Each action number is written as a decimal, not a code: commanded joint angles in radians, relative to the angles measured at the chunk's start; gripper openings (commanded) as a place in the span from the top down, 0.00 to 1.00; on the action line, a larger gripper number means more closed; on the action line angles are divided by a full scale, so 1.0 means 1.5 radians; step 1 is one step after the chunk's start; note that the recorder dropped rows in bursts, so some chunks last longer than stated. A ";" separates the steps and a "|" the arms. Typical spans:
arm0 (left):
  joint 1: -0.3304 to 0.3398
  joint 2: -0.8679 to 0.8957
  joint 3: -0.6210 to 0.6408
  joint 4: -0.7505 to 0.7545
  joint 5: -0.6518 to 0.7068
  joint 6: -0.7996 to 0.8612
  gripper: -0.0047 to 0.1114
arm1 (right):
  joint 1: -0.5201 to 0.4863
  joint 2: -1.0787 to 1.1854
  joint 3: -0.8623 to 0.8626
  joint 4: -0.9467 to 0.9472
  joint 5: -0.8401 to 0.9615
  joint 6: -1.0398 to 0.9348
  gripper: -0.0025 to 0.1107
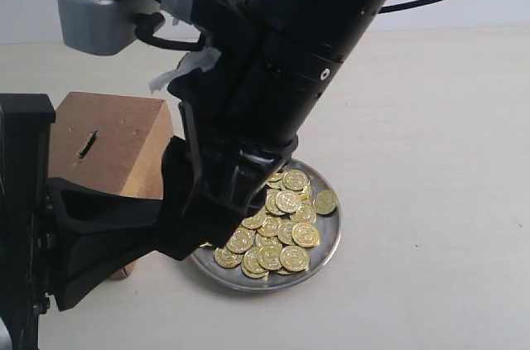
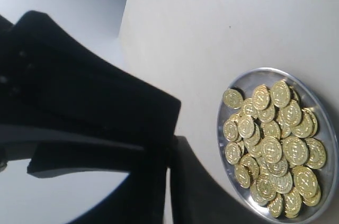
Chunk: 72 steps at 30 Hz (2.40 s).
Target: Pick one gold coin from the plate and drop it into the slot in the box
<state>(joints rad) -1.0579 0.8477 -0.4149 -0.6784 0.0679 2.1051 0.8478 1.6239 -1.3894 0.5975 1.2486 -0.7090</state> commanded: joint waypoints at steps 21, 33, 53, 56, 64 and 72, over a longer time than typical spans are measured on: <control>0.262 0.079 -0.011 -0.114 -0.093 -0.295 0.96 | 0.000 -0.220 -0.062 -0.847 -0.107 0.620 0.98; 0.566 0.279 -0.200 -0.157 0.260 -0.748 0.96 | 0.000 -0.341 -0.058 -0.629 -0.018 0.606 0.98; 0.566 0.488 -0.438 0.270 0.519 -1.271 0.96 | 0.000 -0.361 0.150 -0.579 -0.064 0.579 0.98; 0.566 0.498 -0.438 0.259 0.526 -1.265 0.96 | 0.000 -0.361 0.159 -0.579 -0.087 0.579 0.98; 0.566 0.513 -0.438 0.247 0.527 -1.249 0.96 | 0.000 -0.361 0.159 -0.592 -0.092 0.579 0.98; 0.566 0.512 -0.438 0.236 0.544 -1.212 0.48 | 0.000 -0.361 0.159 -0.592 -0.094 0.579 0.98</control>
<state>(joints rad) -0.2098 1.6191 -1.0665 -0.3106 0.8620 0.2615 0.8508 1.0857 -1.1569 -0.2801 1.1236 0.1665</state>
